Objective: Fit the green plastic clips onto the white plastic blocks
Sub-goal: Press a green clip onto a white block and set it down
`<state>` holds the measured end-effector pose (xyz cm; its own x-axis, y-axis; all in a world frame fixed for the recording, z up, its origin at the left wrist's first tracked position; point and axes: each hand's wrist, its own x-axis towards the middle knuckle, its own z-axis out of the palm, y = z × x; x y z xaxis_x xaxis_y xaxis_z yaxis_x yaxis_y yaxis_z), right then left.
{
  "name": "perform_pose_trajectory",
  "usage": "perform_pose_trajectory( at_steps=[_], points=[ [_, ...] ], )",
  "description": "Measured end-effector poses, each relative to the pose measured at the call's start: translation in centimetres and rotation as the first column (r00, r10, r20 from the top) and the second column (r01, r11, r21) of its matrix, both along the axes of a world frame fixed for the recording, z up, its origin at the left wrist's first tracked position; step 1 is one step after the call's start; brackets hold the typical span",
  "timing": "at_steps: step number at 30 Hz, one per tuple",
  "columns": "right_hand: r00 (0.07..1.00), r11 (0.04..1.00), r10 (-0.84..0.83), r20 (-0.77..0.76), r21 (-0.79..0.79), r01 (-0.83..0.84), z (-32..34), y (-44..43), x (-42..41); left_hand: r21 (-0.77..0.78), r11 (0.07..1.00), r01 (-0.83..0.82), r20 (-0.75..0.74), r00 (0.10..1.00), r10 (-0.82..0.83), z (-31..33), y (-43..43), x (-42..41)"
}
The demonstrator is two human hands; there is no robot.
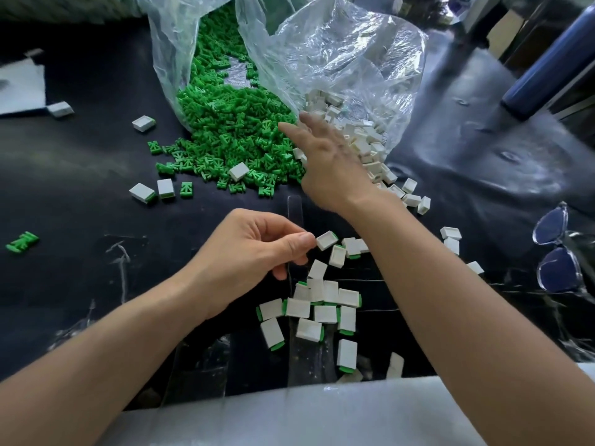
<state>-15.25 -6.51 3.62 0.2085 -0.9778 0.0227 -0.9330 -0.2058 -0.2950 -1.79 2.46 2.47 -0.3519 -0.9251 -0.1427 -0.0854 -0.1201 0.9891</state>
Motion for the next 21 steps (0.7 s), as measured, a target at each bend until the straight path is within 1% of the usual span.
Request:
perform_pose_trajectory(
  at_steps=[1,3,5,11,13,16,17,21],
  points=[
    [0.999,0.999,0.019,-0.043,0.032,-0.017,-0.1,-0.3,0.2,0.0,1.0,0.001,0.0,1.0,-0.001,0.0,0.0,0.0],
    [0.989,0.998,0.062,-0.134,0.028,-0.059,-0.4,-0.5,0.3,0.001,1.0,-0.001,-0.002,1.0,0.001,0.0,0.0,0.0],
    [0.985,0.995,0.093,-0.143,-0.02,-0.096,-0.8,-0.3,0.1,0.001,1.0,-0.008,-0.009,1.0,0.008,-0.1,-0.1,0.1],
    [0.987,0.987,0.156,0.036,-0.049,-0.154,-2.1,2.2,-0.9,0.002,1.0,0.004,0.014,1.0,-0.004,-0.1,-0.1,0.0],
    [0.981,0.989,0.145,0.126,-0.049,-0.14,-2.0,2.9,-1.4,0.003,1.0,-0.001,0.013,1.0,0.001,-0.2,-0.1,0.0],
    [0.948,0.991,0.058,0.312,-0.13,-0.018,-1.7,3.6,-2.3,0.013,1.0,-0.009,0.007,1.0,0.009,-0.2,-0.1,0.1],
    [0.935,0.988,0.029,0.354,-0.153,0.027,-1.7,3.8,-2.6,0.015,1.0,-0.011,0.007,1.0,0.011,-0.2,-0.1,0.1],
    [0.926,0.979,-0.071,0.37,-0.151,0.135,-1.4,3.9,-4.0,0.022,1.0,-0.011,0.017,1.0,0.011,-0.2,-0.2,0.0]
  ],
)
